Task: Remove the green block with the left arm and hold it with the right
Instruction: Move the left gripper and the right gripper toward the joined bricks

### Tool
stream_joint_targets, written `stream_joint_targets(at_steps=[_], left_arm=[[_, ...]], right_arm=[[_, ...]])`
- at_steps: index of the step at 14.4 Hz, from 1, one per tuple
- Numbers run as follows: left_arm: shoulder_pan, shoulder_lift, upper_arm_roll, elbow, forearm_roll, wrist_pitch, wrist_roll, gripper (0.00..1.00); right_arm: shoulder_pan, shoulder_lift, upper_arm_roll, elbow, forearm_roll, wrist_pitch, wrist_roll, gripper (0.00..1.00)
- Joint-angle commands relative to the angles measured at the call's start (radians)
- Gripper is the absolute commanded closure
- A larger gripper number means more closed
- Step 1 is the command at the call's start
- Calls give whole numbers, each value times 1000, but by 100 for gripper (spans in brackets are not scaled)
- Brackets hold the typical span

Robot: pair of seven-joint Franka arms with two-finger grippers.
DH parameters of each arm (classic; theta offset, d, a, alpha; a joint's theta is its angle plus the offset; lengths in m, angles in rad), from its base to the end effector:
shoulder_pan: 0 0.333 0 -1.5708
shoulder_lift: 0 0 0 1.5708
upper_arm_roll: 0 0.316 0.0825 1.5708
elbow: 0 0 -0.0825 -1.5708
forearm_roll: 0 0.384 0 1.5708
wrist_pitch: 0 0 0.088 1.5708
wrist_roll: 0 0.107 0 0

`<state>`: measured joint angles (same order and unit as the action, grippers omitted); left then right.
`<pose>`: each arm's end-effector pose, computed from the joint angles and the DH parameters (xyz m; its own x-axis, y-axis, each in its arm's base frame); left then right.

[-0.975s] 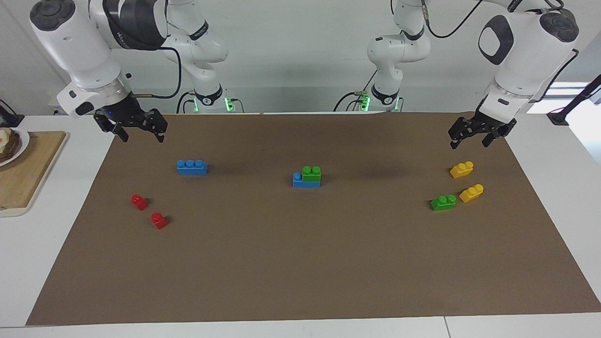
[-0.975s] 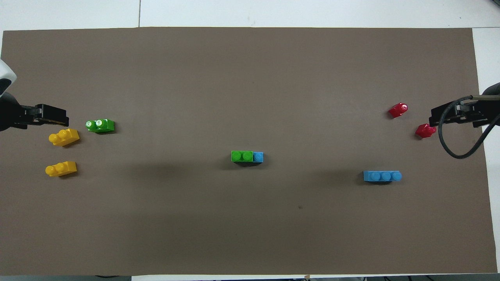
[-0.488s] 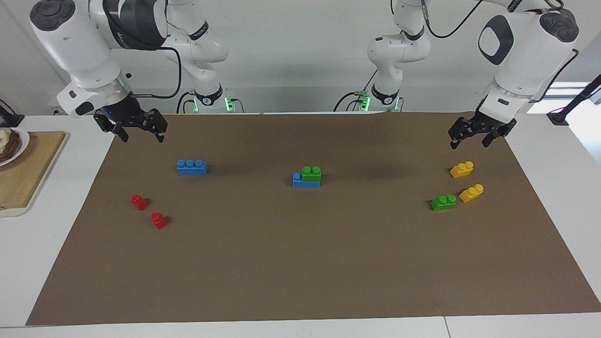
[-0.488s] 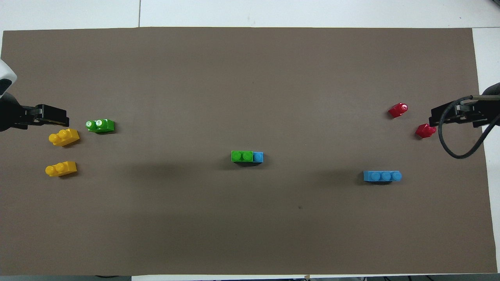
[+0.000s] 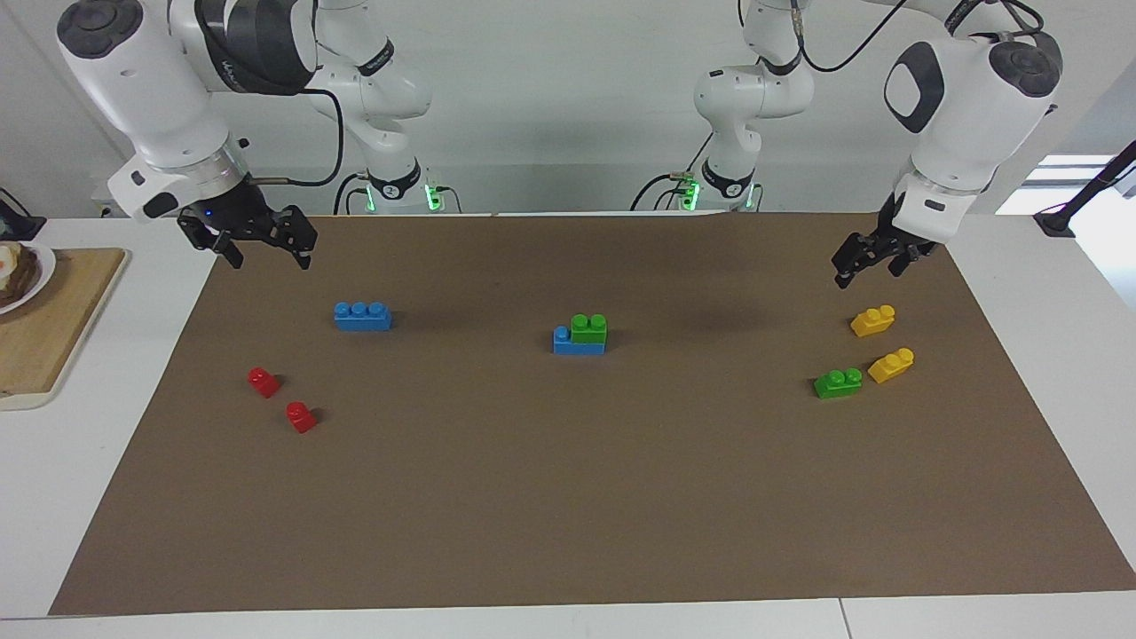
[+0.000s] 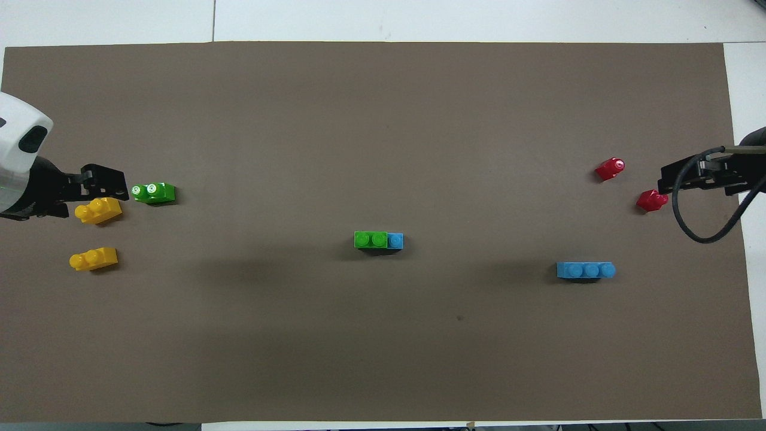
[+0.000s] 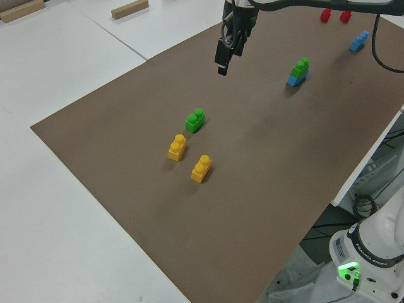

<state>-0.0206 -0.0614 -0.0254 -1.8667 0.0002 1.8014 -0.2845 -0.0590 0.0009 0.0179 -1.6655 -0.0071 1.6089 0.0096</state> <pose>0.5426 -0.0253 0.5371 0.9717 0.2363 -0.0033 0.2362 -0.9717 -0.0028 0.5541 -0.0235 0.5825 0.9971 -0.0503 -0.0574 -0.0500 -0.9987 0.0076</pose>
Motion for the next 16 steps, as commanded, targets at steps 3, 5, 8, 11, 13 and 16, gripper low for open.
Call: stream_joint_targets(at_steps=[3,5,8,11,13,16], left_arm=[[-71,-70,7,-109,-19,32,-278,0],[-84,-81,7,-127,-19,21,-283,0],[-84,-83,7,-134,-19,36,-359,0],[-84,-83,7,-144,-37,87,-517,0],[-93,-81,7,-164,-60,136,-684,0],[-162,-26,7,-143,-74,173,-919,0]], right_arm=[[-13,-21,13,-23,24,28,120,0],[-12,-28,17,-48,32,31,293,0],[2,-53,22,-106,134,55,701,0],[73,-62,22,-143,177,55,1065,0],[94,-55,22,-163,231,66,1182,0],[102,-39,22,-206,372,82,1317,0]])
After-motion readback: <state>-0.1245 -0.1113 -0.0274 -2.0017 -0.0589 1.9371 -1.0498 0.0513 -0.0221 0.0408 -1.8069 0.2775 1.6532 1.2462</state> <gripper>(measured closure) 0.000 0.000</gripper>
